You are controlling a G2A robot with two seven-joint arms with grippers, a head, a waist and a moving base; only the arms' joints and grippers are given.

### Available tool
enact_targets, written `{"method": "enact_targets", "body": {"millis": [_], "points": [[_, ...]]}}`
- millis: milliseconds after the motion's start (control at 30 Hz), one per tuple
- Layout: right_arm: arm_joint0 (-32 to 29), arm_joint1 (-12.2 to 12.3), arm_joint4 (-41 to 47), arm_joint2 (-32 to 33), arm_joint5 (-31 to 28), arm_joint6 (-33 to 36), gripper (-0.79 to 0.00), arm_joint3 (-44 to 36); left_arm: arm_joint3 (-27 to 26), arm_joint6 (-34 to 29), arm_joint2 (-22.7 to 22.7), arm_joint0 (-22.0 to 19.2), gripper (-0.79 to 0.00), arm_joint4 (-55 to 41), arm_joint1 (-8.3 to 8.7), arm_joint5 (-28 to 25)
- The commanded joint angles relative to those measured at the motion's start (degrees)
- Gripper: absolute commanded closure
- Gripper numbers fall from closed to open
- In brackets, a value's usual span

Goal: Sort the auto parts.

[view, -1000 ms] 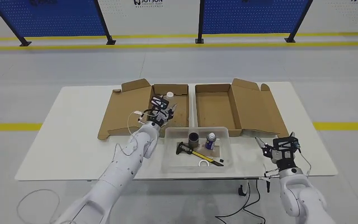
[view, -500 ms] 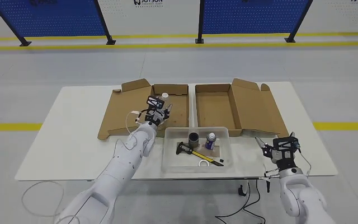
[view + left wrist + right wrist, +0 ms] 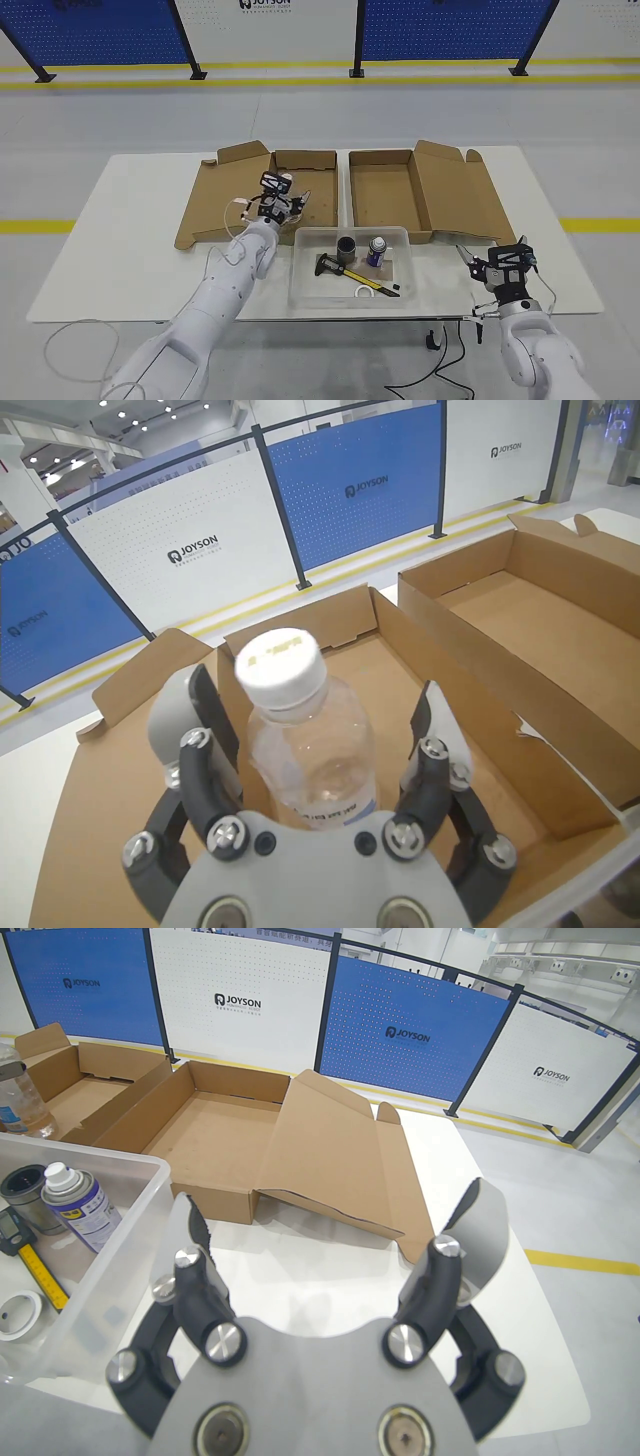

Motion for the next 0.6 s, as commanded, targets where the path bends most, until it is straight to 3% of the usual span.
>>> {"method": "enact_targets", "body": {"millis": [0,300,433,567], "points": [[0.00,0.00,0.00,0.00,0.00,0.00,-0.785,0.00,-0.81,0.84,-0.48,0.14,-0.785,-0.21,0.07,-0.25],[0.00,0.00,0.00,0.00,0.00,0.00,-0.785,0.00,-10.17,1.37,-3.73,3.04,-0.785,1.12,1.56,-1.98],[0.00,0.00,0.00,0.00,0.00,0.00,-0.785,0.00,-18.91,-0.45,-6.47,6.27,-0.785,2.30,2.80,-1.67],[0.00,0.00,0.00,0.00,0.00,0.00,-0.785,0.00,-29.44,-4.80,-8.85,10.93,-0.785,4.22,4.18,-4.66]]}}
